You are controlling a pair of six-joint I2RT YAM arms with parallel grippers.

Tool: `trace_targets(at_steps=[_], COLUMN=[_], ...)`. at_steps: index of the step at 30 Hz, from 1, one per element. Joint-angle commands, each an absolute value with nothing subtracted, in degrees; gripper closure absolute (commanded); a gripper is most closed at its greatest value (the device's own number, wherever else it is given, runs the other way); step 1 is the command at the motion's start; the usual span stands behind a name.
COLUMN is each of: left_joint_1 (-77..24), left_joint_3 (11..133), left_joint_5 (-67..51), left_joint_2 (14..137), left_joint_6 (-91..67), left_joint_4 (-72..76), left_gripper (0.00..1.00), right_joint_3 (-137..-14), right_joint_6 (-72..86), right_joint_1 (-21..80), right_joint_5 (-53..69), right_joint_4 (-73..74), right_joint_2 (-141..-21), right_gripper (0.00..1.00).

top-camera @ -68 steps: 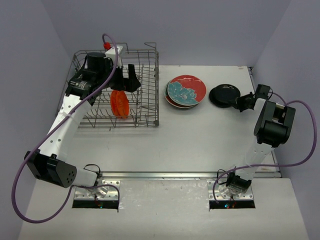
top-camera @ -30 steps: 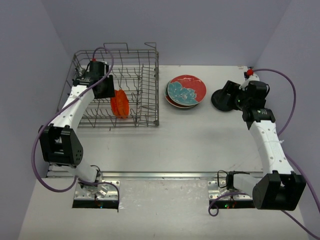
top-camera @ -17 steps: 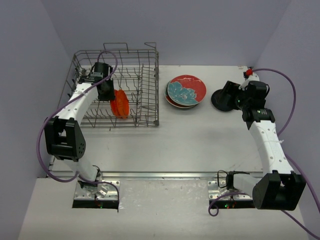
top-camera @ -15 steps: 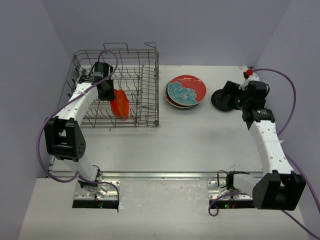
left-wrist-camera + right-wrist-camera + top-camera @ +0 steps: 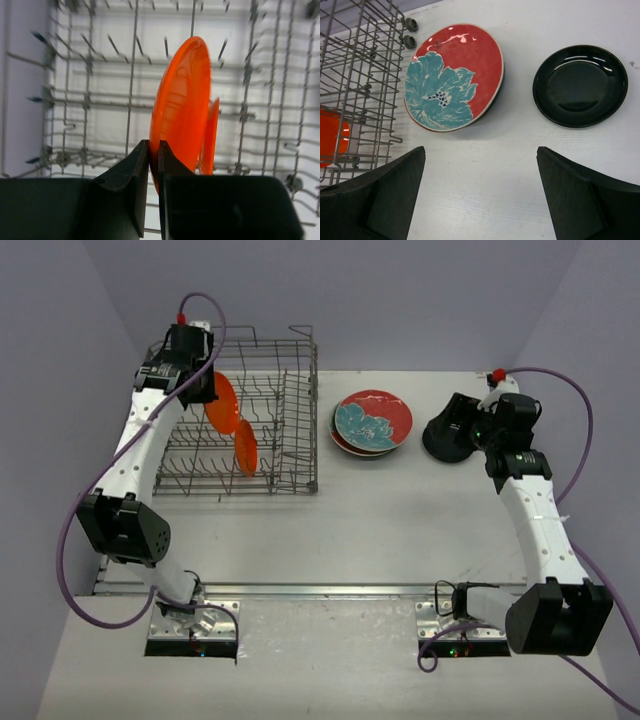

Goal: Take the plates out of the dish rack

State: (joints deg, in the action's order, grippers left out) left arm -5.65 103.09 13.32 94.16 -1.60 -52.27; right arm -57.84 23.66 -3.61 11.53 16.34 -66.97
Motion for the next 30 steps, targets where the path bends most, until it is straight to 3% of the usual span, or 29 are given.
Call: trace_targets(at_steps=[1,5,8,12,22,23,24,25,30], left_joint_1=[-9.4,-9.6,-9.7,-10.8,-17.1,-17.4,-17.5,-17.6,-17.7], left_joint_3=[109.5,107.2,102.2,98.4,95.3,95.4,95.3,95.3,94.9], left_joint_5=[18.6,7.2,-9.8,-23.6,-32.4,-32.6,-32.7,-32.9,-32.4], left_joint_2=[86.2,81.7,75.9,74.0,74.8,75.0,75.0,75.1,75.2], left_joint_6=[3.8,7.9,8.9,8.7,9.4,9.5,9.5,9.4,9.5], left_joint_4=[-46.1,-42.5,-40.8,-40.8,-44.3,-44.6,-44.7,-44.9,-45.0], left_gripper=[1.00,1.00,1.00,1.00,1.00,1.00,1.00,1.00,1.00], right_joint_3=[-62.2,-64.8,-68.0,-72.5,-83.4,-84.1,-84.4,-85.3,-85.6], right_joint_6=[21.5,20.3,19.3,19.4,17.8,17.9,17.9,18.0,18.6], right_joint_1=[-1.6,3.1,10.3,15.9,28.3,28.7,28.8,29.0,29.1], right_joint_5=[16.3,20.2,23.0,26.5,25.3,25.2,25.1,24.6,23.7], right_joint_4=[13.1,13.3,14.0,16.2,21.1,21.3,21.4,21.7,22.4], right_joint_2=[-67.5,-68.7,-70.4,-74.1,-84.0,-84.6,-85.0,-86.1,-87.1], right_gripper=[0.10,0.12,0.13,0.13,0.22,0.25,0.35,0.54,0.98])
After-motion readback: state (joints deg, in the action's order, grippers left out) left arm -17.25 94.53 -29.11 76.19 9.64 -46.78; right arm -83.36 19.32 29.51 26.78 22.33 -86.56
